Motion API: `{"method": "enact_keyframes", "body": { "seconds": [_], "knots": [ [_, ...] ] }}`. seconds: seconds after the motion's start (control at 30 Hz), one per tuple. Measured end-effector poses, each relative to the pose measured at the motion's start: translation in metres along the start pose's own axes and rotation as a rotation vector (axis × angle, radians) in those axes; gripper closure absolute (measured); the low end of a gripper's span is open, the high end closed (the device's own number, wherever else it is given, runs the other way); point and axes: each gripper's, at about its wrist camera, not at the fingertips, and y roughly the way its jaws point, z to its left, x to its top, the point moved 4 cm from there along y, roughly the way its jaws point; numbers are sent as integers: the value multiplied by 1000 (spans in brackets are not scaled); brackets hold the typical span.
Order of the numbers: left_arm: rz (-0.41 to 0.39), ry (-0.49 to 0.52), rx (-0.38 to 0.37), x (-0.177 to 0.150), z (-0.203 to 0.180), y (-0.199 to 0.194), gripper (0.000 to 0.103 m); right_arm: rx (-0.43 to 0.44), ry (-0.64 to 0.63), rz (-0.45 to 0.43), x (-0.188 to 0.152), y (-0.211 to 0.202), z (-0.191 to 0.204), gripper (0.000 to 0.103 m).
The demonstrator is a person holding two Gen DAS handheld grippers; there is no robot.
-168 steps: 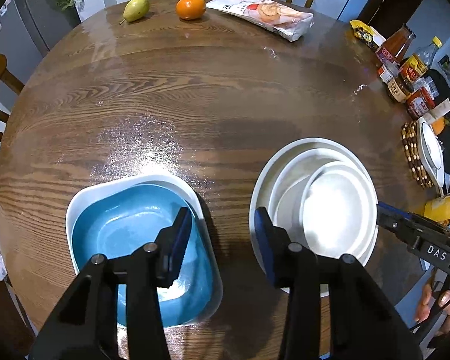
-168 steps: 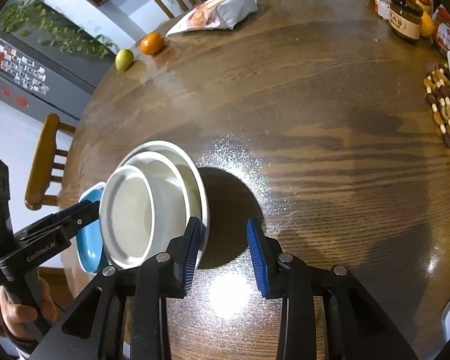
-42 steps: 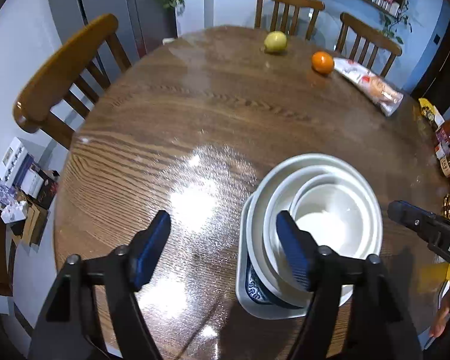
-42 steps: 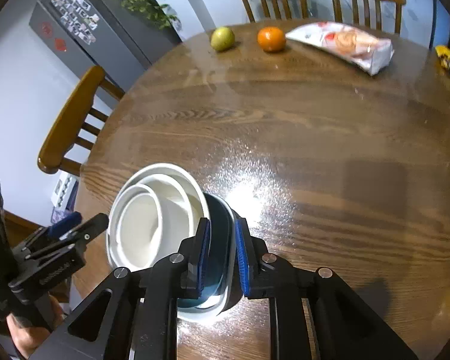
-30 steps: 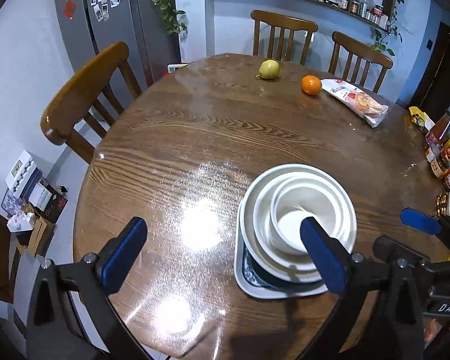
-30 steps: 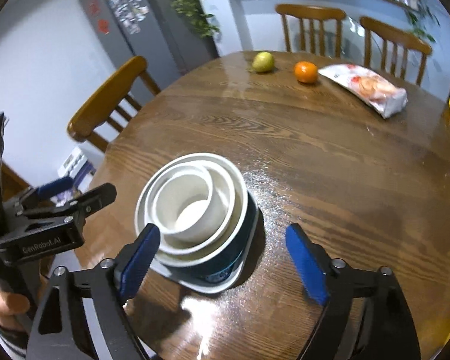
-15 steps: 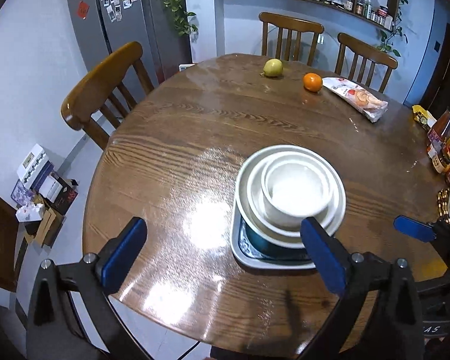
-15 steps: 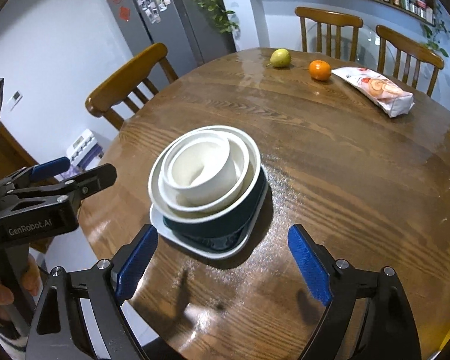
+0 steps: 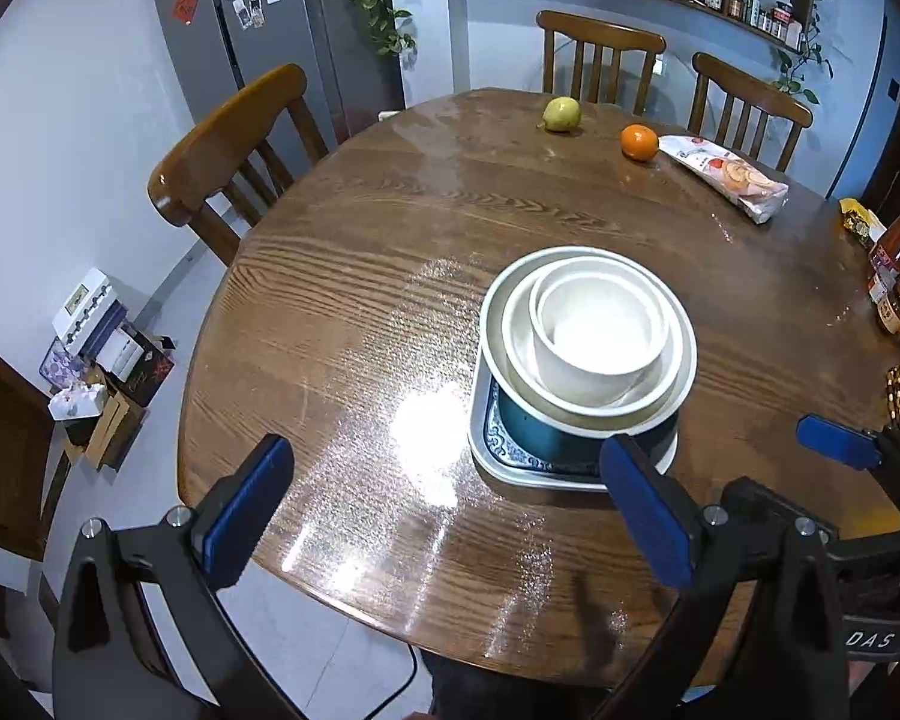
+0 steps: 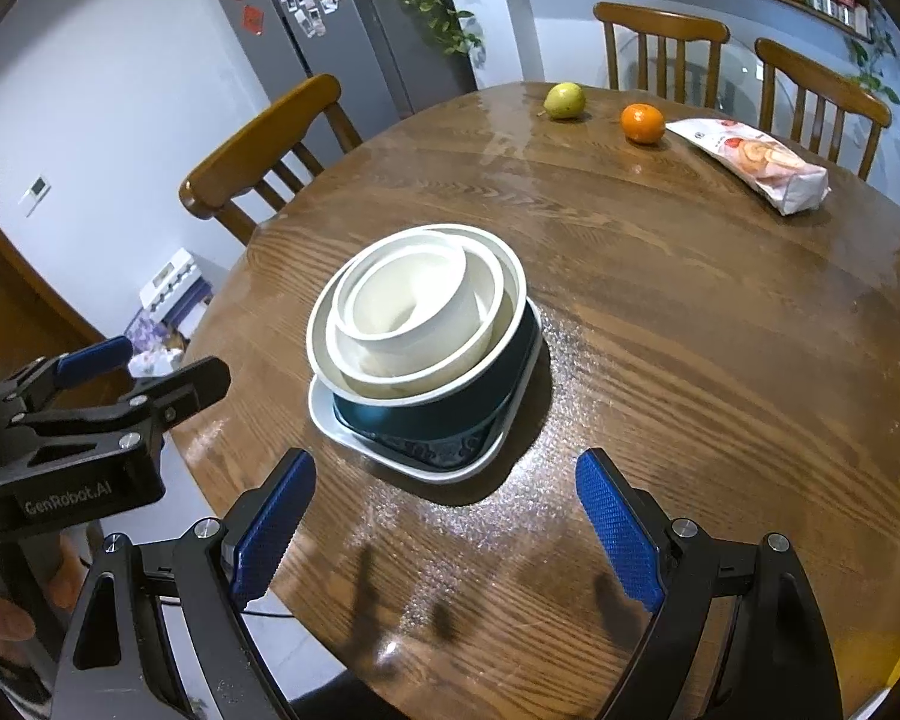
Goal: Organize plates and bowls
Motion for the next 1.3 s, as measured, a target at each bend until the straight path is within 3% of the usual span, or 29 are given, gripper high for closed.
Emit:
{"method": "enact_keyframes", "body": {
  "seconds": [1.3],
  "knots": [
    [52,84,-31,-2,12,24,1,-60,43,34,8,16,12,14]
  ]
}}
